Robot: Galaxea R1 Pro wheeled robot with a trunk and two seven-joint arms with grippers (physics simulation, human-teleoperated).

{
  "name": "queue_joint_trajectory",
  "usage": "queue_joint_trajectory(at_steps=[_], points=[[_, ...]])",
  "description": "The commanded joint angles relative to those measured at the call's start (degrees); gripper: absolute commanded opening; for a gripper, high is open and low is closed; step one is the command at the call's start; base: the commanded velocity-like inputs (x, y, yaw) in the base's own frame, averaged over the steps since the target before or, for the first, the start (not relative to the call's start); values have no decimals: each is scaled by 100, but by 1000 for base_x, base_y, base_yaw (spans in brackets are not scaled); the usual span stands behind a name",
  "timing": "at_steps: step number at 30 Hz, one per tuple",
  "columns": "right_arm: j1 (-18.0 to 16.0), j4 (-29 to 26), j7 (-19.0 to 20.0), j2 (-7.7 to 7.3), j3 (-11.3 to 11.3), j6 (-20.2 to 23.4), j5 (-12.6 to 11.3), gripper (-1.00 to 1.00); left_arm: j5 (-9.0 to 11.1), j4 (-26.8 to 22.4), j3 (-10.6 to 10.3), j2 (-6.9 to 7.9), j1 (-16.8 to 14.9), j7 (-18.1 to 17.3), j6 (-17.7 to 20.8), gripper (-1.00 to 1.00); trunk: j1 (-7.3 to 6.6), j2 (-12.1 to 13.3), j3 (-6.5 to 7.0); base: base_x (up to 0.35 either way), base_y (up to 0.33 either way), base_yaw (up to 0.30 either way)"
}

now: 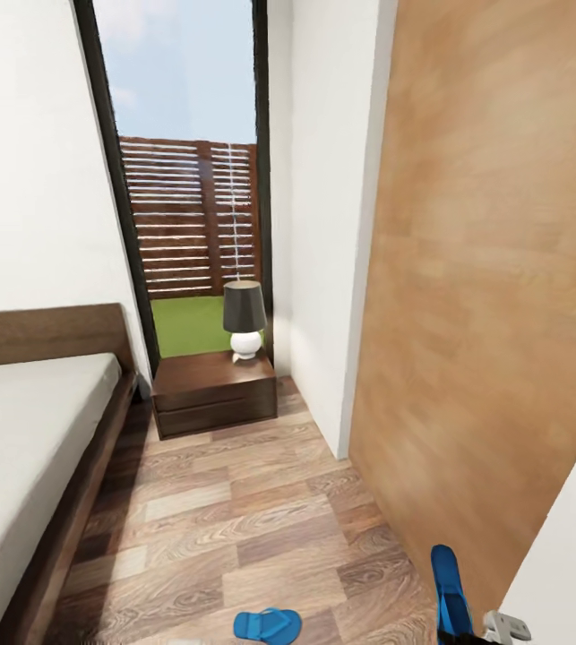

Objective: In the bedroom, move the book from the bed onto either nightstand, and place the two sandals side by side next to the bed.

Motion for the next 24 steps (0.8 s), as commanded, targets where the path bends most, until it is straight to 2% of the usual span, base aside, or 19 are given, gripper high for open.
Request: queue_joint_trajectory(at_steps=[1,7,16,24], points=[[-3,5,27,-1,-39,0,-12,-100,54,9,-48,4,-6,-5,-23,100,0,-3,-6,1,0,241],[-3,5,29,-2,-39,0,-11,-100,54,9,-48,4,-7,-3,-23,100,0,-3,-6,11,0,104],[-3,4,31,-3,-39,0,-11,-100,54,9,-48,4,-7,-3,-23,100,0,-3,-6,209,0,6],[-3,3,33,-4,-39,0,-2,-100,54,9,-48,4,-8,-5,-23,100,0,-3,-6,23,0,0]])
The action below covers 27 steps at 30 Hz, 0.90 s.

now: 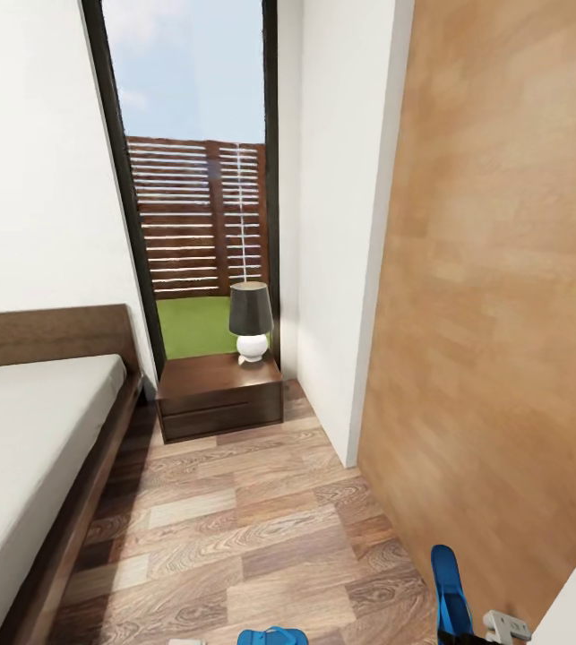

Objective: In the bedroom, move the book from the bed onto either nightstand, and place the two sandals side by side next to the bed.

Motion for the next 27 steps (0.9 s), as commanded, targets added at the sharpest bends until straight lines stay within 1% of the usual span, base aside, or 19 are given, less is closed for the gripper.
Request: queue_joint_trajectory(at_steps=[1,10,15,17,27], points=[[-5,9,25,-1,-37,0,-11,-100,54,6,-48,5,-5,-5,-23,100,-1,-3,-6,2,0,0],[-5,17,25,8,-37,0,-12,-100,47,-60,-35,12,-10,-15,-21,100,-1,-3,-6,0,0,0],[-5,17,25,8,-37,0,-12,-100,40,-738,-31,14,-27,-14,83,100,-1,-3,-6,0,0,0],[-6,17,25,8,-37,0,-12,-100,38,-882,-28,19,-28,-14,133,100,-1,-3,-6,0,0,0],[-5,17,34,5,-37,9,-11,-100,37,-925,-31,31,-22,-5,135,100,-1,-3,-6,0,0,0]])
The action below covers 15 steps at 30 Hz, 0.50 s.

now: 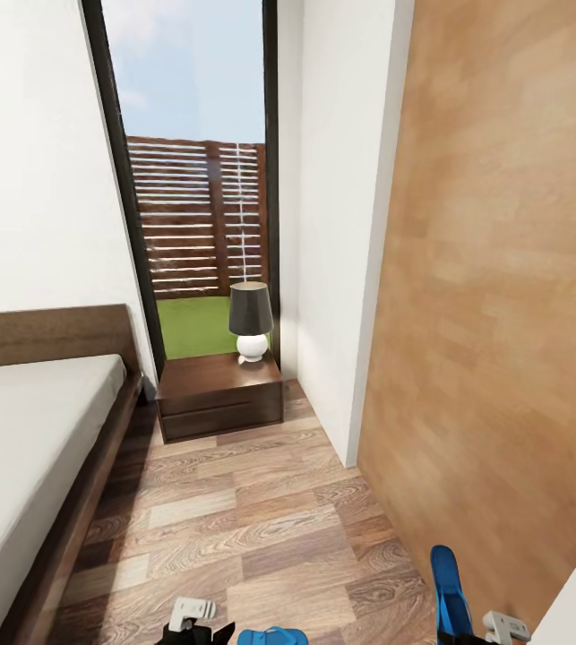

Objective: In the bedroom, move the book from the bed onto either nightstand, and place the two sandals side by side next to the bed.

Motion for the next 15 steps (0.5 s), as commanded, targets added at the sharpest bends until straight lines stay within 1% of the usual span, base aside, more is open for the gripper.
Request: queue_joint_trajectory(at_steps=[1,4,5,8,15], points=[[-5,8,25,1,-39,1,-6,-100,54,22,-48,8,-3,4,-23,100,-1,-3,-6,0,0,0],[-6,8,25,-1,-39,1,-17,-100,52,31,-50,8,-3,4,-23,100,-1,-3,-6,0,0,0],[-40,42,27,-32,-65,-38,-39,-100,18,32,-33,-26,31,13,-56,100,-1,-3,-6,0,0,0],[-66,63,32,-32,-65,-65,-39,-100,-28,32,-34,-116,44,13,-96,100,-1,-3,-6,0,0,0],[-66,44,42,-32,-65,-43,-42,-100,-12,32,-28,-132,33,8,-75,100,-1,-3,-6,0,0,0]])
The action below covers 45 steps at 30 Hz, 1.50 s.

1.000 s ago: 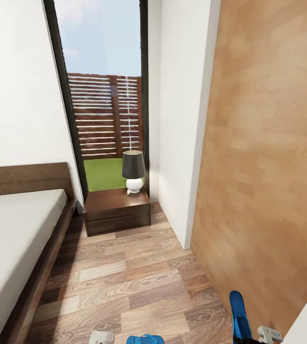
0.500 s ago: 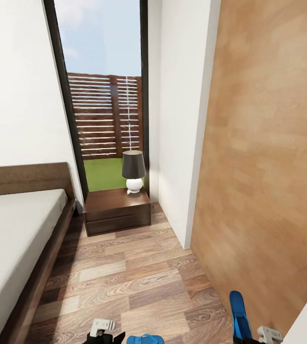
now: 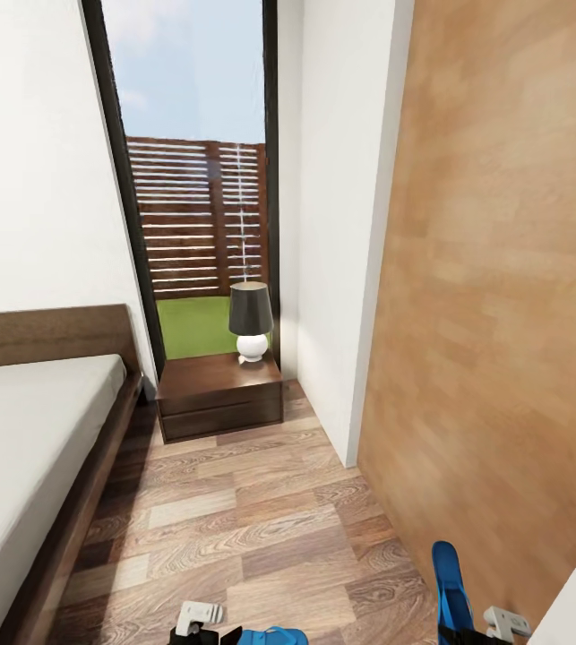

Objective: In the bedroom, move the book from the bed onto either nightstand, and place the two sandals side by side next to the bed.

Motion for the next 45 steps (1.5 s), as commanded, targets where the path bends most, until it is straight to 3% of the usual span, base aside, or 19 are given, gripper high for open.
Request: queue_joint_trajectory(at_steps=[1,10,18,19,20,23,25,26,27,28,30,31,32,36,37,38,45], points=[[-5,8,30,-1,-35,3,-13,-100,44,6,-35,9,-5,-2,-19,100,-1,-3,-6,0,0,0],[-5,8,30,-1,-35,8,-12,-100,55,-38,-22,13,-5,-12,-3,100,-1,-3,-6,0,0,0],[-5,8,8,-1,-35,1,-8,-100,81,-296,-5,35,-5,10,255,100,-1,-3,-6,0,0,0],[-5,8,6,-1,-35,1,-5,-100,80,-2471,11,33,-5,16,2502,100,-1,-3,-6,0,0,0],[-5,8,6,-1,-35,0,-4,-100,83,-2647,66,32,-5,18,2615,100,-1,-3,-6,0,0,0],[-5,8,4,-1,-35,0,-3,-100,187,-2951,626,20,-5,23,2750,100,-1,-3,-6,0,0,0],[-5,8,3,-1,-35,0,-2,-100,418,-3044,1285,12,-7,37,2788,100,-1,-3,-6,0,0,0],[-5,8,3,-1,-35,0,-2,-100,665,-3075,1741,8,-10,80,2802,100,-1,-3,-6,0,0,0],[-5,8,0,-1,-35,0,-2,-100,848,-3086,1992,6,-11,153,2808,100,-1,-3,-6,0,0,0],[-5,8,-1,-1,-35,0,-2,-100,946,-3092,2100,6,-12,211,2811,100,-1,-3,-6,0,0,0],[-5,8,-5,-1,-35,0,-2,-100,1395,-3101,2419,6,-19,616,2819,100,-1,-3,-6,0,0,0],[-5,8,-7,-1,-35,0,-2,-100,1671,-3102,2510,8,-28,914,2821,100,-1,-3,-6,0,0,0],[-5,8,-11,-1,-35,0,-2,-100,2157,-3107,2590,9,-46,1462,2818,100,-1,-3,-6,0,0,0],[-5,8,-14,-1,-35,0,-2,-100,3582,-3142,2648,8,-126,3029,2806,100,-1,-3,-6,0,0,0],[-5,8,-14,-1,-35,0,-2,-100,3664,-3143,2648,5,-154,3142,2805,100,-1,-3,-6,0,0,0],[-5,8,-15,-1,-35,0,-2,-100,3868,-3147,2651,-42,-286,3491,2801,100,-1,-3,-6,0,0,0],[-5,8,-19,-1,-35,0,-2,-100,4201,-3291,2655,-187,-411,3878,2737,100,-1,-3,-6,0,0,0]])
